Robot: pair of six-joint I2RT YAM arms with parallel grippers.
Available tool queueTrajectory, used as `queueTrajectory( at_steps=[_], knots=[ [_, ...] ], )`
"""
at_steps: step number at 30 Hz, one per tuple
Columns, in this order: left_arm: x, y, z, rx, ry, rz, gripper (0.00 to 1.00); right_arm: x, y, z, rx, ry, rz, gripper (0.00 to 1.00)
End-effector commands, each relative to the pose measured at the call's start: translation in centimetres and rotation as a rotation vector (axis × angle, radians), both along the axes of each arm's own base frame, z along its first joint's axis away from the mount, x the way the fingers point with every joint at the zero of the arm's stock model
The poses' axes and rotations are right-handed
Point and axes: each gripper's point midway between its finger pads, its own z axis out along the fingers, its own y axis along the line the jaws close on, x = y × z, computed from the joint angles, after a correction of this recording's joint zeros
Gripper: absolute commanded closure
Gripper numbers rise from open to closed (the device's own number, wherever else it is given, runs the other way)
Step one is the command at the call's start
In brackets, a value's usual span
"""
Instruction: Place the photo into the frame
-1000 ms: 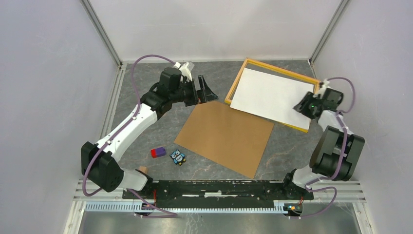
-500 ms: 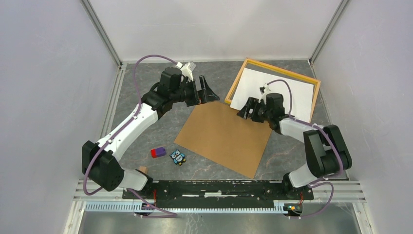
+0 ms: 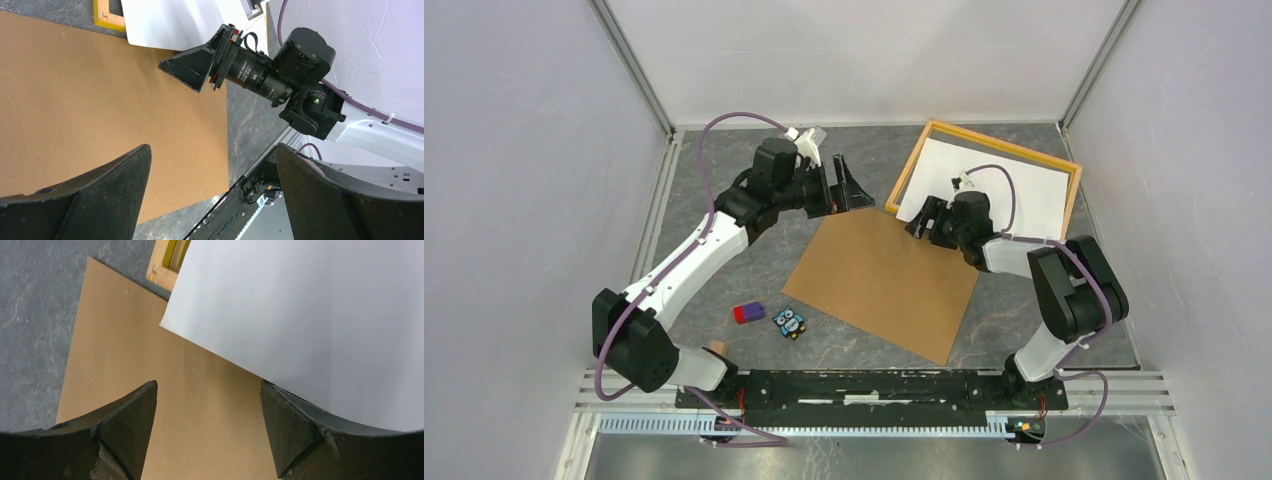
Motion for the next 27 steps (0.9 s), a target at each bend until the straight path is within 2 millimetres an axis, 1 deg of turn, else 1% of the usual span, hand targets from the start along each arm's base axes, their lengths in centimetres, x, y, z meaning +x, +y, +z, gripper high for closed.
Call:
queueTrajectory(
  at_steps=[1,5,10,13,16,19,22,24,26,27],
  knots=[
    [-0.2,-0.3,1.9,-0.039,-0.056,-0.018,0.00,2.7,-0.3,0.5,-0.033,-0.044,-0.049,0.19],
    [-0.2,-0.2,1.9,-0.036,-0.058,-0.013,0.00,4.0,-0.6,1.4,-0.055,-0.065,-0.067,0.19],
    [-0.2,-0.3,2.0,-0.039,-0.059,-0.018,0.00,5.7,-1.0,3.1,-0.084,-0.101,-0.083,0.18],
    [-0.3,-0.3,2.1,-0.041,-0.061,-0.020,0.00,6.7,-1.1,3.2,-0.082,-0.097,-0.081,0.18],
    [-0.2,-0.2,2.1,-0.039,-0.064,-0.016,0.00,7.5,-0.7,3.2,-0.071,-0.097,-0.063,0.18],
    [-0.3,-0.2,2.1,-0.039,-0.064,-0.017,0.00,8.3,-0.7,3.3,-0.103,-0.095,-0.049,0.18],
    [-0.3,-0.3,2.3,-0.041,-0.066,-0.019,0.00,8.6,-0.4,3.2,-0.113,-0.087,0.003,0.18],
    [-0.3,-0.2,2.2,-0.041,-0.066,-0.019,0.00,8.4,-0.7,3.3,-0.133,-0.089,0.020,0.17],
    [-0.3,-0.3,2.2,-0.041,-0.063,-0.020,0.00,8.0,-0.8,4.0,-0.144,-0.100,0.063,0.15],
    [-0.3,-0.3,2.2,-0.041,-0.062,-0.020,0.00,7.7,-0.4,4.5,-0.126,-0.102,0.113,0.15]
  ],
)
